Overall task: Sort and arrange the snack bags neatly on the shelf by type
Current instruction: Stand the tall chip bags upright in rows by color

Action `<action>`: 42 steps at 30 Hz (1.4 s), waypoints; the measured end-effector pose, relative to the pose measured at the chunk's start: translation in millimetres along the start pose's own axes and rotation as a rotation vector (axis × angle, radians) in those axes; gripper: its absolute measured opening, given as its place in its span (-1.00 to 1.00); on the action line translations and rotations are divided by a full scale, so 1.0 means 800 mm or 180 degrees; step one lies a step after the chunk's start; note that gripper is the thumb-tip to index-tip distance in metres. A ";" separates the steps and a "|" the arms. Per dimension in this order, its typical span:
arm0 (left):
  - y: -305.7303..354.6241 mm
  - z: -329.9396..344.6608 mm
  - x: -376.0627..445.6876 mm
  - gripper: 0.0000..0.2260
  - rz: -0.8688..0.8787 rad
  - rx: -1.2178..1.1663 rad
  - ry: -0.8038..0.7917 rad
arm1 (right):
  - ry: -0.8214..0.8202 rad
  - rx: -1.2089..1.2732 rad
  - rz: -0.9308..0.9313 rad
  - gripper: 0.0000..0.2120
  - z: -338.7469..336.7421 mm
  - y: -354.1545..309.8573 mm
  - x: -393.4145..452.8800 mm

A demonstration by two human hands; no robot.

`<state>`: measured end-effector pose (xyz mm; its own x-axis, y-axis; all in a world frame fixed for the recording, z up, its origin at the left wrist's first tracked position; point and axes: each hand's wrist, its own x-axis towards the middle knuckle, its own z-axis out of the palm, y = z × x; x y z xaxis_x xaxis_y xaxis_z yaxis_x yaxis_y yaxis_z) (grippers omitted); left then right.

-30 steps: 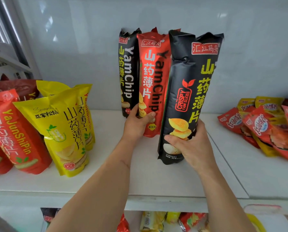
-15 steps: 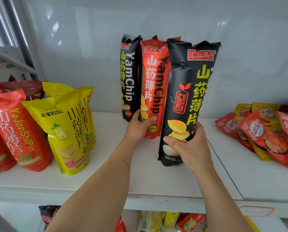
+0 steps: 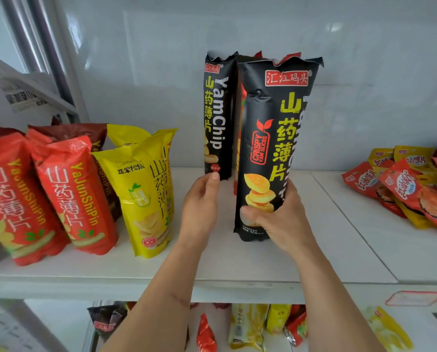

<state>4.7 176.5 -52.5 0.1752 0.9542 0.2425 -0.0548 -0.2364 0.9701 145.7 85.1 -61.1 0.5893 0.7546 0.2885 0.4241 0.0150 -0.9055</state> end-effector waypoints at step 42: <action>-0.030 0.010 0.106 -0.50 0.0151 0.0570 0.0299 | -0.0094 -0.0419 0.0186 -0.41 0.158 0.020 0.078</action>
<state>28.7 261.7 -54.9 0.0836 0.9521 0.2941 0.1161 -0.3024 0.9461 102.5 215.4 -97.0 0.5958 0.7708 0.2255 0.4774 -0.1141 -0.8713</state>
